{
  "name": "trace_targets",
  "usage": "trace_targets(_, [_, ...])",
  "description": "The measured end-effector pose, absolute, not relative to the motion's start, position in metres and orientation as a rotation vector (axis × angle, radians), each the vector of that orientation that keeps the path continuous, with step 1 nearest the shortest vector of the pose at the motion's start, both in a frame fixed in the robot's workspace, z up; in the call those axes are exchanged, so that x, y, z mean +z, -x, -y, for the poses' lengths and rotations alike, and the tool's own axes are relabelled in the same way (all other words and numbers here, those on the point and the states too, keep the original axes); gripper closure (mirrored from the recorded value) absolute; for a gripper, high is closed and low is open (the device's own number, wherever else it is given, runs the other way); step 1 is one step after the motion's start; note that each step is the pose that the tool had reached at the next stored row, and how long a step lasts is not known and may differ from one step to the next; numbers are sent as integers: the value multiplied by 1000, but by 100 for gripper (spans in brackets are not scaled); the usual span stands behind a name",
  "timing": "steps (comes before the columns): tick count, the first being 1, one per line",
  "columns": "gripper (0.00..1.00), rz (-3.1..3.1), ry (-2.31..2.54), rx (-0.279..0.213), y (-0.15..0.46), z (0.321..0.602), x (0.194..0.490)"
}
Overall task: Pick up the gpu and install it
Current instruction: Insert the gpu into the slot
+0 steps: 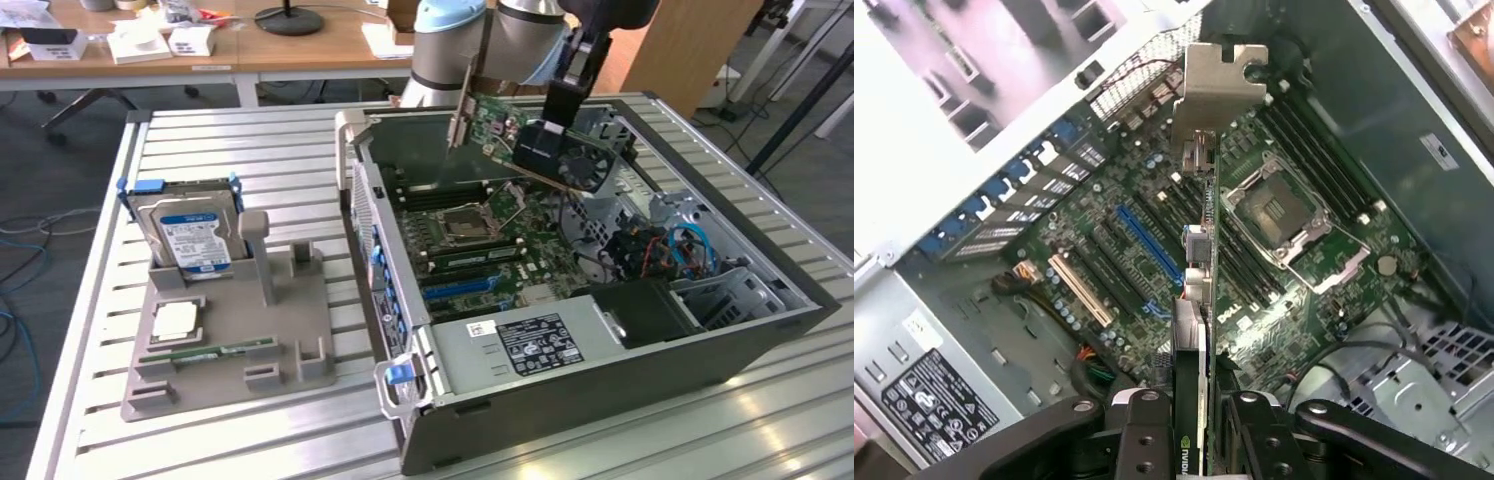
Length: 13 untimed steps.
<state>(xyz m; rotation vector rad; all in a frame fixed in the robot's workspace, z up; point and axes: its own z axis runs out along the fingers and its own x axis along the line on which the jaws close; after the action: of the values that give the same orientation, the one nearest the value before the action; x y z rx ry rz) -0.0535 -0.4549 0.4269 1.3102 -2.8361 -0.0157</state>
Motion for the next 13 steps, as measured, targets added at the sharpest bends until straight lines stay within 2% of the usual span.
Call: trace_targets(13, [74,2661,-1635,-12,53,455,426])
